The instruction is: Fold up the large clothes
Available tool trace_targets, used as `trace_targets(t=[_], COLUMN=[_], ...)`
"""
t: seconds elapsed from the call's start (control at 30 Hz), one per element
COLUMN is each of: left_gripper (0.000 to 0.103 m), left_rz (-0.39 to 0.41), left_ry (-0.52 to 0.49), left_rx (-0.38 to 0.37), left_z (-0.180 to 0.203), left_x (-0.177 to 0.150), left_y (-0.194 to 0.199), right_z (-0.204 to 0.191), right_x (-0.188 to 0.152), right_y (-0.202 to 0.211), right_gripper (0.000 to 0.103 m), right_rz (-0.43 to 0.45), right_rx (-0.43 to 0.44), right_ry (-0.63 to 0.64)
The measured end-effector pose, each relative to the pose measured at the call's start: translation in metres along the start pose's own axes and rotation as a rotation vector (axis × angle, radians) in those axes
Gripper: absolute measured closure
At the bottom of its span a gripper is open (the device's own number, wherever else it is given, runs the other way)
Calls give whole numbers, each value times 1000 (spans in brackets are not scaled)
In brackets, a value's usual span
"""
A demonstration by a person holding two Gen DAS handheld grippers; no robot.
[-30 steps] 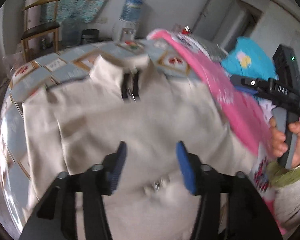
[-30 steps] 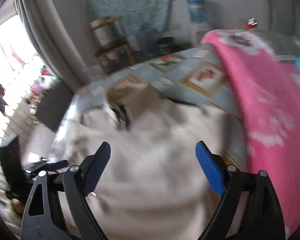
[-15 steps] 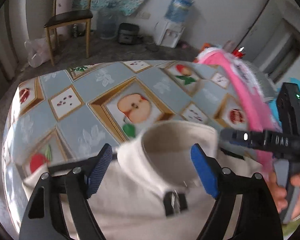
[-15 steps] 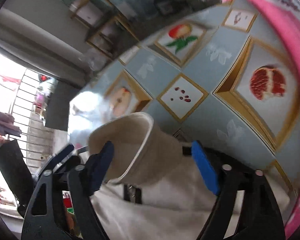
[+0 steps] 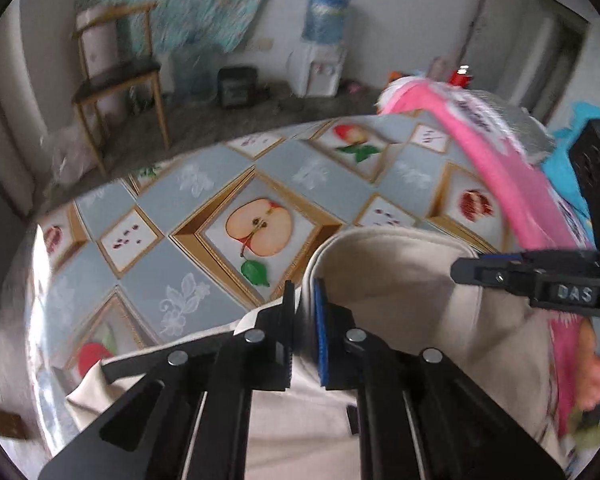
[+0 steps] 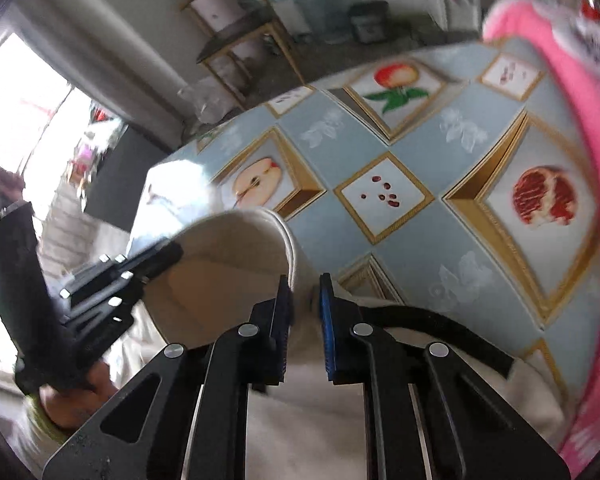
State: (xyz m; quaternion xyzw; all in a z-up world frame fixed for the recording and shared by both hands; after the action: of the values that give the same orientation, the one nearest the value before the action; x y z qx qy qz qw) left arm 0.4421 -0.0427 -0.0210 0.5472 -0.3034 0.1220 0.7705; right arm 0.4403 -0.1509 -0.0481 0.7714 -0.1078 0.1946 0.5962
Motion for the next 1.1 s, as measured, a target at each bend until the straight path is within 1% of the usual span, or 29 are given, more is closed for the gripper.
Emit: trace_targets(t=[0.07, 0.13, 0.2, 0.23, 0.3, 0.37, 0.4, 0.43, 0.47, 0.57, 0.6, 0.67, 0.7, 0.73, 0.8, 0.87, 0.9, 0.97, 1.07, 1.1], left_gripper=[94, 94, 94, 94, 94, 94, 94, 94, 94, 93, 93, 92, 91, 87, 82, 70, 67, 56, 53, 53], left_rz=[22, 34, 42, 45, 43, 33, 26, 16, 10, -9, -16, -16, -23, -26, -10, 5, 12, 11, 1, -6], left_ry=[-38, -106, -155, -174, -197, -213, -222, -225, -225, -214, -208, -201, -197, -193, -177, -159, -145, -104, 8, 66], left_rx=[-20, -27, -27, -28, -37, -36, -34, -42, -50, -72, -78, -95, -110, -119, -169, -210, -224, -238, -277, -294], left_z=[9, 22, 29, 32, 35, 37, 38, 39, 40, 39, 39, 37, 36, 37, 35, 34, 32, 28, 18, 11], left_x=[-12, -32, -49, -58, -72, -84, -90, -96, -101, -115, -118, -124, -127, -130, -135, -137, -138, -136, -131, -129], left_y=[17, 32, 41, 44, 48, 46, 44, 42, 42, 40, 40, 42, 45, 48, 62, 73, 78, 81, 79, 76], right_z=[-3, -5, -9, -11, -16, -22, -25, -29, -35, -51, -55, -63, -66, -67, -66, -60, -58, -57, -68, -72], right_x=[-16, -34, -46, -50, -51, -43, -38, -34, -32, -28, -30, -42, -49, -59, -79, -95, -100, -99, -88, -87], right_y=[14, 26, 39, 51, 68, 82, 81, 75, 69, 46, 35, 19, 10, 0, -12, -26, -31, -26, -10, -7], right_gripper=[89, 85, 81, 77, 64, 63, 62, 62, 63, 71, 74, 77, 77, 77, 77, 77, 77, 76, 76, 76], right_rz=[11, 8, 18, 37, 71, 111, 109, 90, 74, 43, 18, -39, -70, -100, -145, -188, -204, -184, -118, -104], right_rx=[-44, -74, -67, -42, 27, 127, 175, 206, 213, 205, 209, 207, 189, 170, 136, 91, 87, 120, 203, 224], right_ry=[62, 117, 156, 164, 164, 135, 100, 68, 56, 46, 37, 39, 46, 61, 86, 94, 86, 63, 45, 44])
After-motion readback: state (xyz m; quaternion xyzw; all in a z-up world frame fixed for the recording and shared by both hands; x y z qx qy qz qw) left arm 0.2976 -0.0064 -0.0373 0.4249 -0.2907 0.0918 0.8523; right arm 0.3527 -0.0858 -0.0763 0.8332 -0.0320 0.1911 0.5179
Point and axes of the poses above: each gripper's, at about its wrist camera, not at the fingertips, and y roughly against the way its jaws point, z to its right, x to its top, the point moved 5 cm from there along -y, roughly the way its jaws point, and after that the axes turned 7 degrees about -x, right-handed, at the moved point
